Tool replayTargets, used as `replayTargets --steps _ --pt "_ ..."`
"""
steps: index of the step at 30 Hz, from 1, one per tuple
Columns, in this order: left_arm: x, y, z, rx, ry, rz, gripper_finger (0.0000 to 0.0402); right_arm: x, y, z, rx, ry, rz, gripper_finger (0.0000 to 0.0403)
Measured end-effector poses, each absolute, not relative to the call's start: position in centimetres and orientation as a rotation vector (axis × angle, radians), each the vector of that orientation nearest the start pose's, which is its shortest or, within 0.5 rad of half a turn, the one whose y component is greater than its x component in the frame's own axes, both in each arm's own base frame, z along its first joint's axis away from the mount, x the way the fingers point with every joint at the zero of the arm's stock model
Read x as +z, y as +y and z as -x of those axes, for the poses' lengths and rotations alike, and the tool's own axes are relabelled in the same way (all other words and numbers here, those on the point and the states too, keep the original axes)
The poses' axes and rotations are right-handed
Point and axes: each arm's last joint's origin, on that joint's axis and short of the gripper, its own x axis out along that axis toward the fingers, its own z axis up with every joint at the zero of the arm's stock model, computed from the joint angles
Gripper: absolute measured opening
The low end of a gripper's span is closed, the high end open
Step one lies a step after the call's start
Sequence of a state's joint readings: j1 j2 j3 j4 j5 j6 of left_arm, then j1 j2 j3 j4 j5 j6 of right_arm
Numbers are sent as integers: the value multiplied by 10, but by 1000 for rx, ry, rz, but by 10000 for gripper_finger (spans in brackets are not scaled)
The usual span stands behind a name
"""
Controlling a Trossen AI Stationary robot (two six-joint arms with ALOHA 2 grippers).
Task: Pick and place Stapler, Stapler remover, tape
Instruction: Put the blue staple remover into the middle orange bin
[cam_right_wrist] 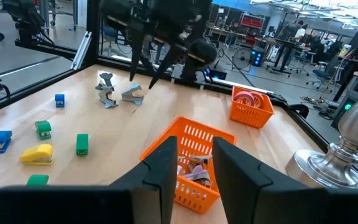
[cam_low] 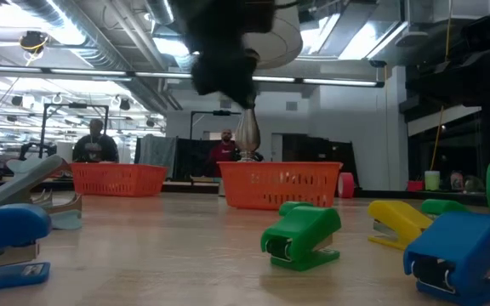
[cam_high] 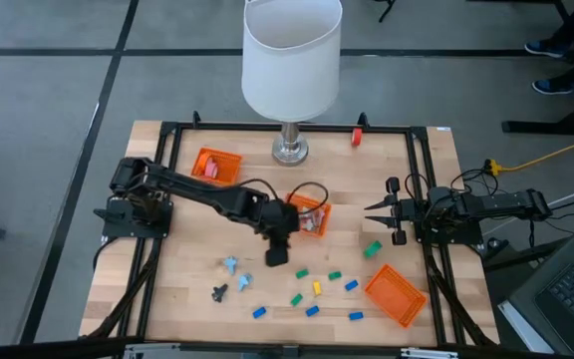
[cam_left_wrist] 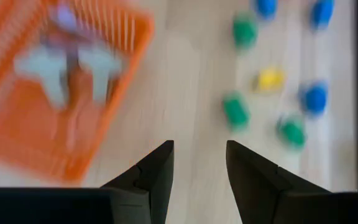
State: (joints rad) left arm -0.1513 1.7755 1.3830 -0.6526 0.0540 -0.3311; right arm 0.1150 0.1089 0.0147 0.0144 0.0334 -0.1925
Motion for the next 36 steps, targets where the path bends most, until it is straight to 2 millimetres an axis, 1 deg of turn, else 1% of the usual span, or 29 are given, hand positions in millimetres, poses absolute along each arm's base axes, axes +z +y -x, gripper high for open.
replayTargets --steps 5,9,14,20,23,26,27,30,32,34,36 --pt "229 -69 -341 15 1333 177 141 161 11 -103 89 71 198 106" --pt "212 -83 -324 25 1462 149 141 161 11 -103 89 71 198 106" --pt "202 -105 -310 21 1511 130 141 161 11 -103 89 71 198 106" --pt "200 -122 -301 44 1532 134 141 161 11 -103 89 71 198 106" --pt "200 -126 -299 136 1530 215 141 161 11 -103 89 71 198 106" --pt "200 -127 -295 313 1560 411 141 161 11 -103 89 71 198 106" --pt "200 -127 -294 341 1593 481 141 161 11 -103 89 71 198 106" --pt "202 -134 -287 348 1706 647 141 161 11 -103 89 71 198 106" --pt "204 -141 -283 369 1744 728 141 161 11 -103 89 71 198 106" --pt "204 -148 -279 448 1744 798 141 161 11 -103 89 71 198 106" --pt "203 -154 -276 590 1694 847 141 161 11 -103 89 71 198 106"
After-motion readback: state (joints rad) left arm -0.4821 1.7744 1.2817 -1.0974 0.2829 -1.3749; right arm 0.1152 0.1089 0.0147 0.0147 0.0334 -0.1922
